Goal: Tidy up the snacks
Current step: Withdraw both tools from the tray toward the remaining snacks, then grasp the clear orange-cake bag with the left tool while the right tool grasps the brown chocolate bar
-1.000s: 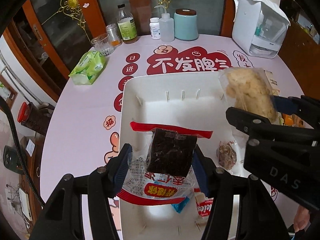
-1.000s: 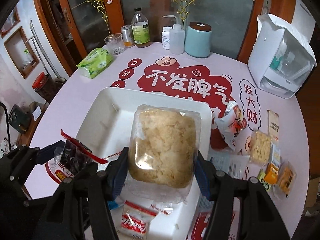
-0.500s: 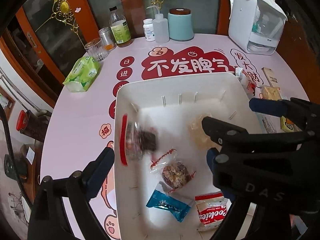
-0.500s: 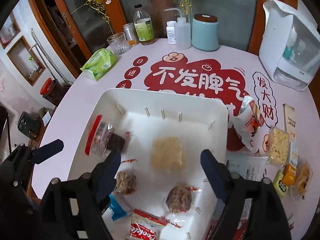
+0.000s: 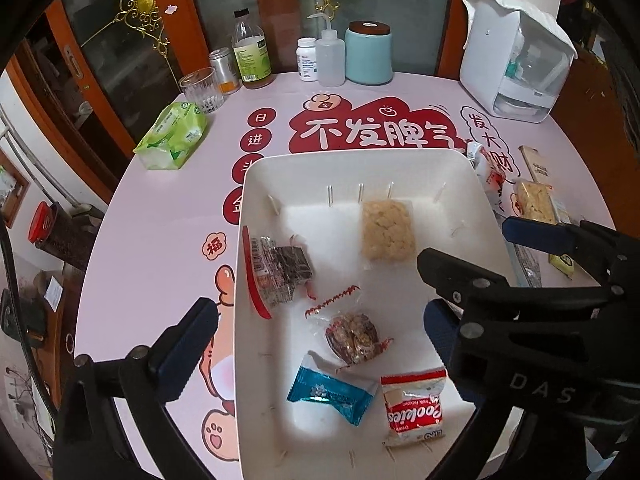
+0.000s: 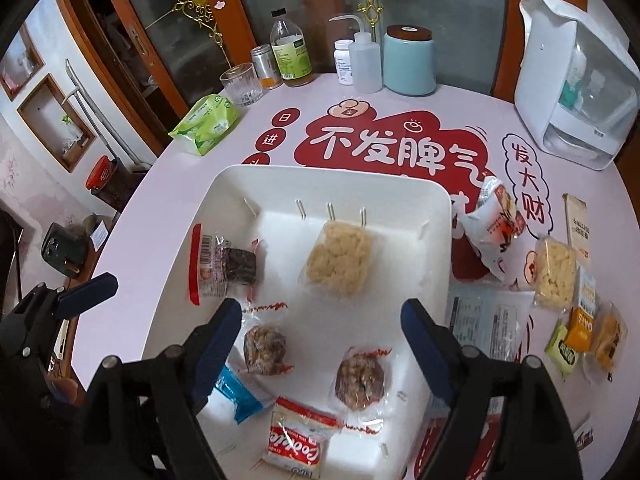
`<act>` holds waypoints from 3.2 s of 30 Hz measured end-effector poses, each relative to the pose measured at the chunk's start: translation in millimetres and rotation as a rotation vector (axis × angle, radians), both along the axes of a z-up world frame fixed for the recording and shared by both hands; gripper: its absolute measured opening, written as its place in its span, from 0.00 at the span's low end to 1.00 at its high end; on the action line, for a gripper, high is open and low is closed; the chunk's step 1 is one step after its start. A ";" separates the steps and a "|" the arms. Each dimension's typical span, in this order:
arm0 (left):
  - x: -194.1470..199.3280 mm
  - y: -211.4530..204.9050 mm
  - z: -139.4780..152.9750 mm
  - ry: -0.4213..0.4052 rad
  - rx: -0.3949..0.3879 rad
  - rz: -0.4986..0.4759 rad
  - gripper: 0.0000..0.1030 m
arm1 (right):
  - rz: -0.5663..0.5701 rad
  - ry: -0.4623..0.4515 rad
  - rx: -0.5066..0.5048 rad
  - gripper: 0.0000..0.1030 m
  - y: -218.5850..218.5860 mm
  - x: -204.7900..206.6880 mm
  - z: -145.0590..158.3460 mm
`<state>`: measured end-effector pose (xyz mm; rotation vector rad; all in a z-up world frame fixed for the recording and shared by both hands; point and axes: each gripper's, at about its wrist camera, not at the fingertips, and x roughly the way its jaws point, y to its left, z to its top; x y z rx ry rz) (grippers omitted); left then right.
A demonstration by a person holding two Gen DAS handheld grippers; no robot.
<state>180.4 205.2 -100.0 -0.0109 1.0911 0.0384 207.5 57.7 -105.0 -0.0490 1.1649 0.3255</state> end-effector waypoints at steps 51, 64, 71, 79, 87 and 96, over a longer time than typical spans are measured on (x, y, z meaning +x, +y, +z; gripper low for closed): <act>47.8 -396.6 7.0 -0.001 0.191 -0.587 0.99 | -0.674 0.179 0.062 0.80 -385.6 -133.6 -62.3; 100.8 -480.0 -66.2 0.199 0.166 -0.670 0.99 | -0.613 0.126 -0.105 0.64 -360.6 -127.0 -95.9; 111.7 -507.2 -88.7 0.261 0.178 -0.686 0.99 | -0.552 0.102 -0.126 0.47 -362.8 -137.6 -95.5; 116.9 -527.9 -109.5 0.321 0.183 -0.682 0.97 | -0.533 0.112 -0.106 0.46 -371.8 -150.6 -96.5; 103.8 -542.8 -118.1 0.277 0.310 -0.720 0.88 | -0.535 0.131 -0.077 0.46 -374.3 -127.1 -103.5; 120.9 -509.9 -131.6 0.389 0.139 -0.617 0.79 | -0.518 0.133 -0.076 0.46 -377.7 -131.9 -104.3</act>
